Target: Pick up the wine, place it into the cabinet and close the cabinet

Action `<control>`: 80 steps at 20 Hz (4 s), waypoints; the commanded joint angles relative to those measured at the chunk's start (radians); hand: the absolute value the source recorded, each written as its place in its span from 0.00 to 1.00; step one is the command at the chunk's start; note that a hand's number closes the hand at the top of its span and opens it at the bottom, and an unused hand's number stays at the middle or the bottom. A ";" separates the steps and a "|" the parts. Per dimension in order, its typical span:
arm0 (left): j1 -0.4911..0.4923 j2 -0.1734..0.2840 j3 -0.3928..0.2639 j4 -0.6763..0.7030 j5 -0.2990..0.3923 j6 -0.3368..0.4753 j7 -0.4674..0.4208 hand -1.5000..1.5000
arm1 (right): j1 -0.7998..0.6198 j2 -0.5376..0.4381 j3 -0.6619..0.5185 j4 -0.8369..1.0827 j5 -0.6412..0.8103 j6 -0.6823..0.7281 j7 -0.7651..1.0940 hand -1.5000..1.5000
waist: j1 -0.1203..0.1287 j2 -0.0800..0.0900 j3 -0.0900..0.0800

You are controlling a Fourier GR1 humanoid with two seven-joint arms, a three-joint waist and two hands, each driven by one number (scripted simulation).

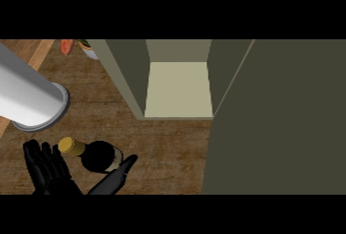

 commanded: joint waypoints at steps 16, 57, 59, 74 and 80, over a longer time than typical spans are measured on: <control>-0.032 -0.040 -0.033 0.107 0.200 0.022 -0.194 0.00 | -0.011 0.008 0.017 -0.098 -0.042 -0.012 0.065 0.00 | -0.010 0.000 -0.004; -0.038 -0.133 0.091 0.304 0.634 -0.335 -0.782 1.00 | -0.025 0.037 0.013 -0.045 -0.018 -0.006 0.018 0.00 | -0.014 0.006 -0.003; -0.061 -0.137 0.134 0.322 0.711 -0.451 -0.841 1.00 | -0.029 0.023 -0.010 -0.045 -0.037 0.002 0.032 0.00 | -0.016 0.006 -0.003; -0.040 0.086 0.449 0.575 1.102 -1.341 -1.343 1.00 | -0.074 0.004 -0.035 -0.115 -0.066 -0.003 0.156 0.00 | -0.002 0.003 0.004; -0.032 0.095 0.442 0.450 1.153 -1.448 -1.221 1.00 | 0.018 0.004 -0.053 -0.132 -0.091 0.042 0.086 0.00 | 0.002 0.001 0.006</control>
